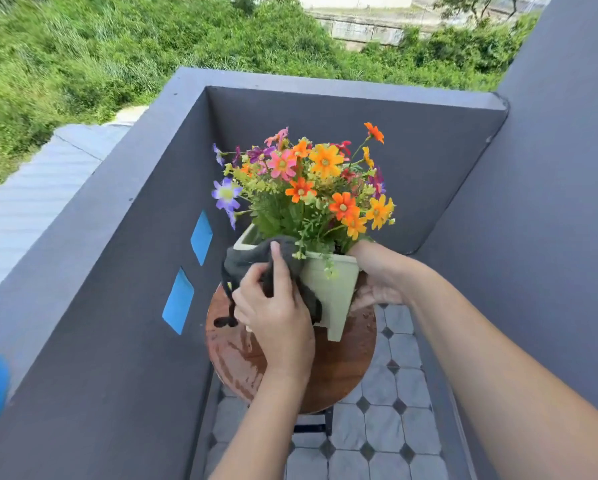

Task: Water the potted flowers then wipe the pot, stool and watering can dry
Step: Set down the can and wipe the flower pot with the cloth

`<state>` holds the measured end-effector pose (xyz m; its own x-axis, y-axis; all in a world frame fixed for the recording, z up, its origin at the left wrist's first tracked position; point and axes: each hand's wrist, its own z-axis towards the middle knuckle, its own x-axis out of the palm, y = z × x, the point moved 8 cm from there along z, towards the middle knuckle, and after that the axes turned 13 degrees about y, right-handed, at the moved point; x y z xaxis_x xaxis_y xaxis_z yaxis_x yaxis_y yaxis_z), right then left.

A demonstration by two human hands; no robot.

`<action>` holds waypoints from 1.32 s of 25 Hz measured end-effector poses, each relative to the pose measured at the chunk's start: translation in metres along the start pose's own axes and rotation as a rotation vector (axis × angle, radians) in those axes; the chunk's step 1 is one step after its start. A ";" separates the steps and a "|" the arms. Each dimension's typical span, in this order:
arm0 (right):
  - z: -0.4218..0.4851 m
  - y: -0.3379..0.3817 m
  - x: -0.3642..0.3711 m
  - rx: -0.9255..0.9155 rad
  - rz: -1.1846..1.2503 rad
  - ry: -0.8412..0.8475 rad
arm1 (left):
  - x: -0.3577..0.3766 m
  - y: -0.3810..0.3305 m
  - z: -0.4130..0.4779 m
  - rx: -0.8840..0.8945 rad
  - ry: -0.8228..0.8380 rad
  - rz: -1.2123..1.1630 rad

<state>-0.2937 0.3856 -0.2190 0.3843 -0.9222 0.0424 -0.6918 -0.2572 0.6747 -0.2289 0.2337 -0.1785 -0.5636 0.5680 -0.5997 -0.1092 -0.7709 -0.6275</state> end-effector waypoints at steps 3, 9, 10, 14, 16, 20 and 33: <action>-0.006 0.002 0.003 -0.003 0.042 0.020 | 0.004 -0.006 -0.007 0.158 0.068 0.022; -0.016 0.006 0.007 -0.003 0.004 -0.002 | 0.014 -0.009 -0.007 -0.049 0.199 -0.167; -0.019 0.005 0.006 -0.024 0.048 0.001 | 0.022 -0.025 -0.016 0.106 0.282 -0.125; -0.019 0.004 0.012 -0.041 0.058 0.064 | 0.020 -0.014 -0.020 0.129 0.199 -0.134; -0.014 0.003 0.013 0.014 0.007 0.041 | 0.016 -0.021 -0.023 0.137 0.174 -0.085; -0.009 -0.001 0.005 0.046 0.000 0.022 | 0.036 -0.033 -0.062 0.444 0.325 0.131; -0.021 0.004 0.013 0.040 0.052 0.010 | 0.031 0.010 -0.075 0.241 0.375 0.189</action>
<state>-0.2780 0.3785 -0.2002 0.3529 -0.9318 0.0845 -0.7350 -0.2203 0.6412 -0.1858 0.2650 -0.2410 -0.2630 0.4418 -0.8577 -0.2446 -0.8905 -0.3837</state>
